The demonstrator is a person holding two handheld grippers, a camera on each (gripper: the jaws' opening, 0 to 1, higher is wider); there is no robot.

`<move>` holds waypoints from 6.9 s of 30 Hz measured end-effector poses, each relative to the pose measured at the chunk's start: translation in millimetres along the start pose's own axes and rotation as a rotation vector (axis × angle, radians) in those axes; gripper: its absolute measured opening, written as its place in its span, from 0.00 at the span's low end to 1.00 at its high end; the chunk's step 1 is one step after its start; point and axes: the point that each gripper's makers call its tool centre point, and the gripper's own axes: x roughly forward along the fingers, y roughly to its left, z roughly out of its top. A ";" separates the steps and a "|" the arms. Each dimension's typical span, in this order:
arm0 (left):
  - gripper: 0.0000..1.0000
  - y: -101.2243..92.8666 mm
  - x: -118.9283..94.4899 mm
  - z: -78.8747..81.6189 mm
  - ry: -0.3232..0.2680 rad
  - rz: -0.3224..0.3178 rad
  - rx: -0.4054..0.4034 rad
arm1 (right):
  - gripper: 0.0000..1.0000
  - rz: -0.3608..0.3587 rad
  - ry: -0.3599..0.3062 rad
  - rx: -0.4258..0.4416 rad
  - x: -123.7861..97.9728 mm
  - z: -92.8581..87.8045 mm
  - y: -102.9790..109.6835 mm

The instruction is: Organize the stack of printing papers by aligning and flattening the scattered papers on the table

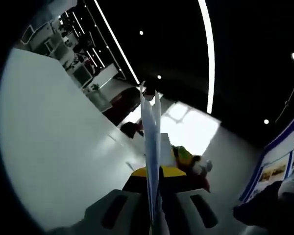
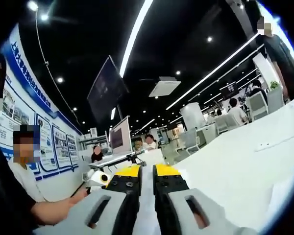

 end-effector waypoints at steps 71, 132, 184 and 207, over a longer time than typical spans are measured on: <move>0.06 -3.2 1.6 0.5 0.023 -0.015 0.136 | 0.13 -0.122 0.094 -0.136 -78.6 -11.3 -13.6; 0.06 -4.7 2.7 -2.5 0.033 -0.004 0.166 | 0.30 -0.200 0.226 -0.186 -149.9 -30.7 -15.6; 0.06 0.1 1.2 1.1 0.037 -0.005 0.177 | 0.51 -0.417 0.299 -0.250 -236.5 -7.3 -60.7; 0.06 -3.5 1.6 -2.3 0.038 -0.005 0.178 | 0.53 -0.459 0.309 -0.270 -240.6 -1.9 -47.8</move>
